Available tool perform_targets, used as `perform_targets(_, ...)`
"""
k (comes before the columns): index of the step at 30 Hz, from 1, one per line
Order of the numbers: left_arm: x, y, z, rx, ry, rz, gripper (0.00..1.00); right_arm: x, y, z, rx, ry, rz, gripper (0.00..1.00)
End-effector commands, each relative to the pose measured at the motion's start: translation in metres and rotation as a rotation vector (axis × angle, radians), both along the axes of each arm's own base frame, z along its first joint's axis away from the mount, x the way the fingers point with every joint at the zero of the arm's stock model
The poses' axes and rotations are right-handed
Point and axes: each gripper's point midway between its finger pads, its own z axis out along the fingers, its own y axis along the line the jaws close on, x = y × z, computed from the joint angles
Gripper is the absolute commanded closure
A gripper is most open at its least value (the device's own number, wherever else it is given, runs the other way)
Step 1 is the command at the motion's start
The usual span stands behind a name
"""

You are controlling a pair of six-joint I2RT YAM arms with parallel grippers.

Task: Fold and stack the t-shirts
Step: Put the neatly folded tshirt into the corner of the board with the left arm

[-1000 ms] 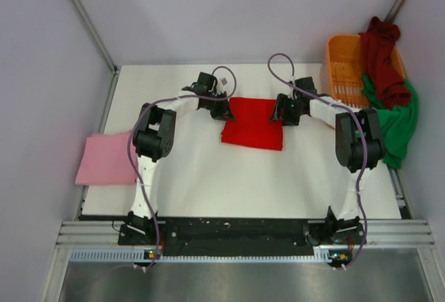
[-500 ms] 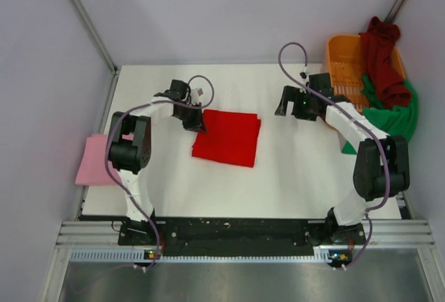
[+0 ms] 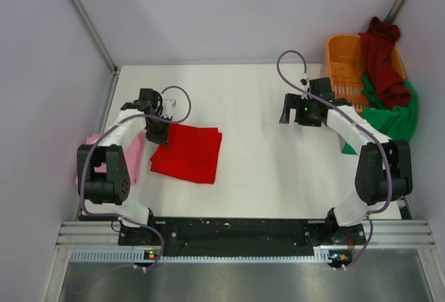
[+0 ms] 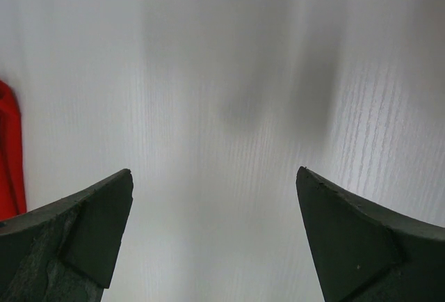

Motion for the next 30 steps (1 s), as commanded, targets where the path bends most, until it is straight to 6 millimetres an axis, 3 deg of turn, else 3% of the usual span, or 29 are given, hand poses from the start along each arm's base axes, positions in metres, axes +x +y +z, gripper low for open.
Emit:
perform_targets(1, -0.029, 0.047, 0.028, 0.206, -0.006, -0.049, 1.00, 0.008, -0.008, 0.019, -0.031, -0.067, -0.006, 0.01)
perform_targets(7, -0.045, 0.100, 0.051, 0.300, 0.000, 0.052, 1.00, 0.009, -0.013, 0.017, -0.057, -0.066, -0.011, 0.01)
perform_targets(15, -0.052, 0.153, 0.107, 0.499, -0.100, 0.128, 1.00, 0.004, -0.022, 0.011, -0.116, -0.065, -0.007, 0.01)
perform_targets(22, -0.062, 0.180, 0.139, 0.582, -0.141, 0.177, 1.00, 0.004, -0.026, 0.008, -0.141, -0.063, -0.002, 0.01)
perform_targets(30, -0.070, 0.203, 0.164, 0.630, -0.169, 0.232, 1.00, 0.006, -0.028, 0.006, -0.153, -0.062, -0.005, 0.01)
